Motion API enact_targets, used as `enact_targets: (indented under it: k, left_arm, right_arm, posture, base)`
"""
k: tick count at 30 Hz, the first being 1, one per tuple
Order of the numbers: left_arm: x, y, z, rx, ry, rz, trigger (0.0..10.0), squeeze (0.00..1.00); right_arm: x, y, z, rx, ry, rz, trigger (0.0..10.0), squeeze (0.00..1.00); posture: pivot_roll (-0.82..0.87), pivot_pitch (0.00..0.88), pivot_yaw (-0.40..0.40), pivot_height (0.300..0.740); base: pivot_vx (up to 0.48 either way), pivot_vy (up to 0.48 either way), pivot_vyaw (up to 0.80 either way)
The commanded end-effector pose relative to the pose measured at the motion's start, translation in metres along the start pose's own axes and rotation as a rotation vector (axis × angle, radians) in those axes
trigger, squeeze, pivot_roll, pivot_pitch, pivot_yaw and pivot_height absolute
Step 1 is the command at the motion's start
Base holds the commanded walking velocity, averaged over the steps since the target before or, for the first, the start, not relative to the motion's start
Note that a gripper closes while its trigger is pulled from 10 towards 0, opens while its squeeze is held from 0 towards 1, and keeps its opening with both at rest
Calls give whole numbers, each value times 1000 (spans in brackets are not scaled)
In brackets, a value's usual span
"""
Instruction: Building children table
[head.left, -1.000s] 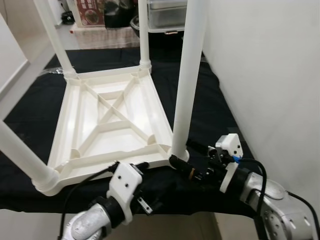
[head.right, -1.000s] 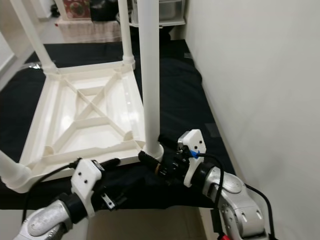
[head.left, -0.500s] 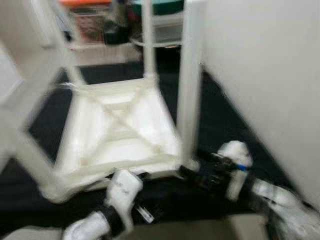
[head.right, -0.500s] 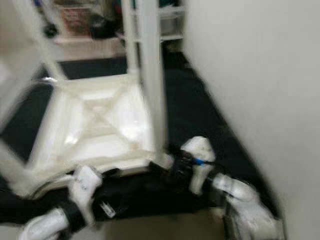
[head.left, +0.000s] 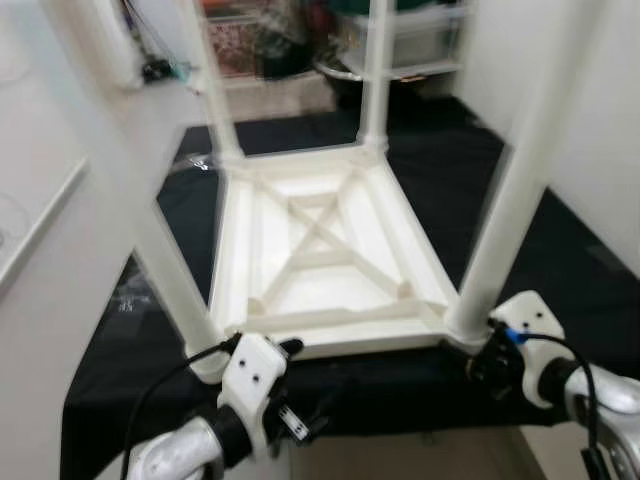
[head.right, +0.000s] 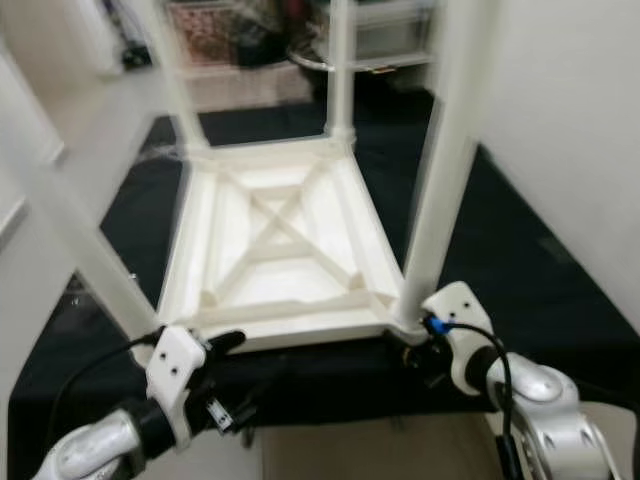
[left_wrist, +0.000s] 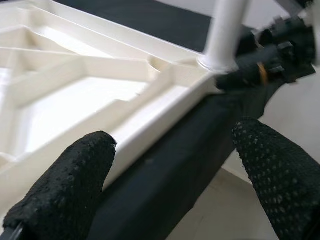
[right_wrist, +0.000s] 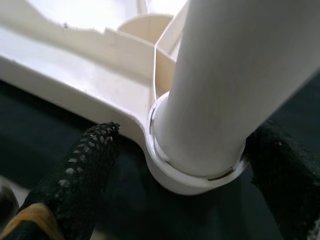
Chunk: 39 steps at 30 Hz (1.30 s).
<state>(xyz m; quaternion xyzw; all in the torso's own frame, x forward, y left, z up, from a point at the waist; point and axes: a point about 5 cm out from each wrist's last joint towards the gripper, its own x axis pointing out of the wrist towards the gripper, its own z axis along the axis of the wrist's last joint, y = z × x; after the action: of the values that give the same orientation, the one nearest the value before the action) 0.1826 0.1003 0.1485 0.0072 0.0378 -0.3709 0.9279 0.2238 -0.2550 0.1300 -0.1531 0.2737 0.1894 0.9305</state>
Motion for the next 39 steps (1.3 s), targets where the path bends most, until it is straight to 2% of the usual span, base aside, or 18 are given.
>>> enact_targets:
  k: [1,5,9,11,12,13,14,15,18,20,23,25,27,30,31,33,35,39]
  left_arm:
    - [-4,3,-2,7,27,5,10000,0]
    - [-4,5,-3,9,28,16,10000,0]
    - [-4,5,-3,13,29,17,10000,0]
    - [-4,5,-3,16,31,16,10000,0]
    - [-4,5,-4,15,32,15,10000,0]
    - [-4,5,-4,13,33,13,10000,0]
    - [-4,5,-4,13,33,13,10000,0]
    - [-3,5,-4,11,33,6,10000,0]
    - [-2,5,-4,10,32,1,10000,0]
    - [-1,4,-4,6,29,-11,10000,0]
    - [-1,4,-4,4,27,-15,10000,0]
    - [0,2,-4,4,25,-16,10000,0]
    - [0,2,-4,4,25,-16,10000,0]
    - [-3,0,-4,-1,22,1,10000,0]
    - [-3,0,-4,-1,22,1,10000,0]
    - [-5,-2,-4,-6,21,13,10000,0]
    - [-5,-3,-4,-7,20,17,10000,0]
    - [-6,-3,-4,-7,21,18,10000,0]
  right_arm:
    - [5,18,-34,117,166,84,10000,0]
    - [2,-1,-38,158,152,-85,10000,0]
    - [-2,2,-41,207,138,-52,10000,0]
    - [-10,-3,-47,207,167,-95,10000,0]
    - [-13,-7,-49,207,185,-147,10000,0]
    - [-18,-19,-50,216,179,-271,10000,0]
    - [-18,-19,-50,216,179,-271,10000,0]
    - [-23,-37,-45,218,128,-469,10000,0]
    - [-21,-41,-36,229,58,-529,10000,0]
    - [-8,-41,0,262,-144,-586,10000,0]
    - [-3,-43,8,264,-187,-588,10000,0]
    - [5,-56,24,231,-253,-632,10000,0]
    - [5,-56,24,231,-253,-632,10000,0]
    - [-3,-96,38,205,-292,-792,10000,0]
    - [-3,-96,38,205,-292,-792,10000,0]
    - [-13,-116,45,202,-313,-871,10000,0]
    - [-16,-122,46,193,-306,-883,10000,0]
    - [-15,-118,39,196,-270,-834,10000,0]
  posture:
    - [-69,91,8,740]
    - [-72,90,7,740]
    - [-77,92,9,740]
    - [-83,96,14,740]
    - [-83,96,14,740]
    - [-91,98,18,740]
    - [-91,98,18,740]
    - [-92,97,23,740]
    - [-97,99,27,740]
    - [-90,95,30,740]
    - [-90,95,30,740]
    - [-71,88,18,740]
    - [-71,88,18,740]
    - [-51,86,5,740]
    - [-51,86,5,740]
    - [-45,94,4,740]
    - [-42,103,-4,740]
    - [-47,106,-7,740]
  base:
    - [0,454,0]
    - [0,187,0]
    - [0,0,0]
    - [0,0,0]
    - [0,0,0]
    - [0,0,0]
    - [0,0,0]
    - [0,0,0]
    - [0,0,0]
    - [0,0,0]
    - [0,0,0]
    - [0,0,0]
    - [0,0,0]
    - [0,0,0]
    - [0,0,0]
    - [0,0,0]
    - [0,0,0]
    - [0,0,0]
